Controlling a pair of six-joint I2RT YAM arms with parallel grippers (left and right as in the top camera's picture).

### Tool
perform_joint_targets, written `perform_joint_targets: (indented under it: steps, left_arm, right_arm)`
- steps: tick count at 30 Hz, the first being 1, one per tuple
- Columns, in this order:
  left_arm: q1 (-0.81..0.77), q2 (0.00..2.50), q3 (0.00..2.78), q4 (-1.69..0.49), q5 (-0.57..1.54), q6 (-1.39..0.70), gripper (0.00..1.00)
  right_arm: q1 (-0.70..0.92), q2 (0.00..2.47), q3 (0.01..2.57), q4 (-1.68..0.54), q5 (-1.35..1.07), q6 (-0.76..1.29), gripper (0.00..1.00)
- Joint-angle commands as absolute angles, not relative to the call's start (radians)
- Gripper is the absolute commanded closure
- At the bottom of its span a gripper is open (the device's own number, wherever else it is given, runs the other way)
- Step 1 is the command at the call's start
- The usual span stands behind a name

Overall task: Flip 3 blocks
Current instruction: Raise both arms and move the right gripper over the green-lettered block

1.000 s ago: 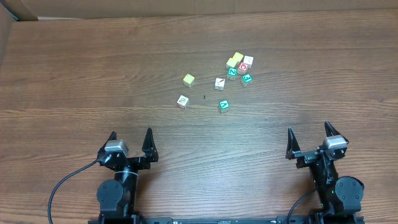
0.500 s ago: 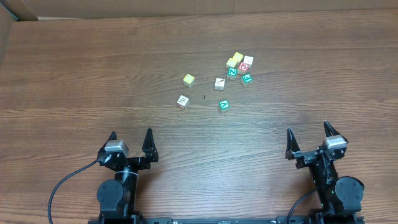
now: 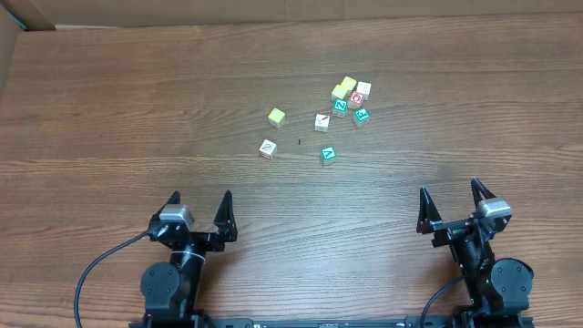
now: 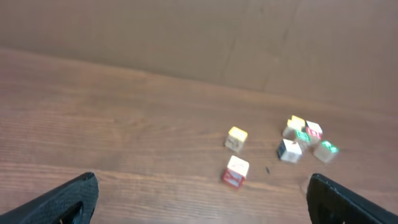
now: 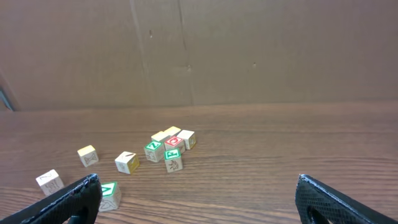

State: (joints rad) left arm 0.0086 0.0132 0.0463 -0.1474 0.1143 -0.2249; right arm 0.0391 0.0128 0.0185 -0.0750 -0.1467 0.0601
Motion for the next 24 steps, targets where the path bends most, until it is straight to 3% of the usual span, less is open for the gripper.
perform_joint_targets:
  steps: [1,10,18,24]
  left_arm:
    - [0.013,0.008,0.148,-0.223,0.154,-0.216,0.0]
    - [0.013,0.132,0.352,-0.332,0.189,-0.218,0.0]
    - [0.013,0.411,0.67,-0.475,0.4,-0.263,0.0]
    - [0.013,0.613,0.938,-0.654,0.42,-0.262,0.0]
  right_arm:
    - [0.032,0.003,0.03,-0.07,-0.151,0.087,0.0]
    - [0.032,0.004,0.153,-0.149,-0.152,0.129,0.0]
    - [0.032,0.039,0.342,-0.302,-0.258,0.139,0.0]
    - [0.032,0.156,0.531,-0.404,-0.287,0.139,0.0]
